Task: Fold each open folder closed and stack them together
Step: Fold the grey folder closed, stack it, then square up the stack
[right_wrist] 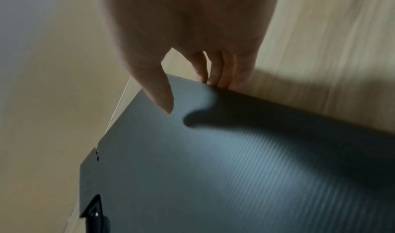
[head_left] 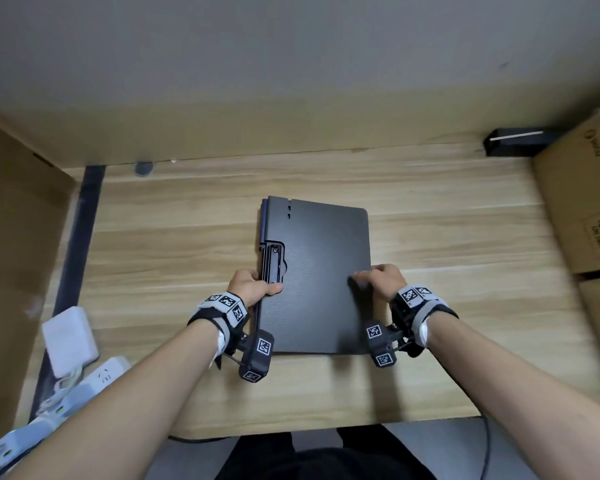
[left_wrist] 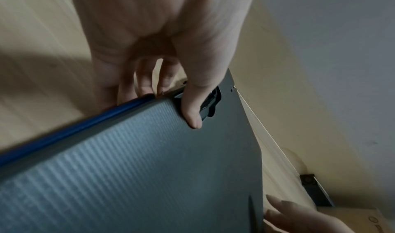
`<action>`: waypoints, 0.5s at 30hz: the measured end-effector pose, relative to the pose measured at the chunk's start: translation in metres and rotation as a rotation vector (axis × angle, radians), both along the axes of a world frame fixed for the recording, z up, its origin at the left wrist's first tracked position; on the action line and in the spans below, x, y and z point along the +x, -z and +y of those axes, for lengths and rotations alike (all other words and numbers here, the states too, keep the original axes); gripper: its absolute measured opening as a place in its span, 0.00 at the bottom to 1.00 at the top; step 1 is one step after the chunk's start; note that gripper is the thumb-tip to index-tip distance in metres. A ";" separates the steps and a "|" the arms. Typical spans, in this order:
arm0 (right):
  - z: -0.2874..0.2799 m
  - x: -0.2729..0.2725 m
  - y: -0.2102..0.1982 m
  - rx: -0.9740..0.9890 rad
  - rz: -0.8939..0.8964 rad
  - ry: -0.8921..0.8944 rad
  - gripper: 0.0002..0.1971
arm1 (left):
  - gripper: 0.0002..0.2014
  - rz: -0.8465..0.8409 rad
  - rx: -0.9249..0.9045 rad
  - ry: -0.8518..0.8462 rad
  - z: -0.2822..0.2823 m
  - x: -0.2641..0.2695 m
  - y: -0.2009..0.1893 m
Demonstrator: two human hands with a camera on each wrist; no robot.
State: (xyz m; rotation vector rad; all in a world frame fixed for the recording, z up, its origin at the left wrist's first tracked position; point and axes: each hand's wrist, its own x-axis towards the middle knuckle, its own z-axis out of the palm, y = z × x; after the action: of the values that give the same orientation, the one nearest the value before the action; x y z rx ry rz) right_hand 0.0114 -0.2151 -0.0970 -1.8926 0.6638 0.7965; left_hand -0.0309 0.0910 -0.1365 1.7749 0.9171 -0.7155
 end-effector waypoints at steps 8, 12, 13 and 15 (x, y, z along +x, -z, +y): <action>-0.001 0.009 -0.005 0.171 0.061 0.100 0.28 | 0.35 0.051 -0.029 0.067 -0.006 0.004 -0.045; 0.006 0.010 -0.020 0.239 0.050 0.118 0.15 | 0.31 0.075 -0.067 0.074 -0.004 0.002 -0.051; 0.007 0.011 -0.022 0.252 0.043 0.110 0.15 | 0.34 0.076 -0.071 0.083 -0.002 0.003 -0.049; 0.009 0.013 -0.027 0.227 0.012 0.047 0.17 | 0.29 0.063 -0.103 0.097 -0.002 0.003 -0.054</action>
State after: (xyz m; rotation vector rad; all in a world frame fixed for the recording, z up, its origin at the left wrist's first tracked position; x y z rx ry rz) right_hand 0.0241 -0.2058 -0.0698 -1.6626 0.5973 0.8183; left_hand -0.0276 0.0895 -0.0822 1.7226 0.8256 -0.8700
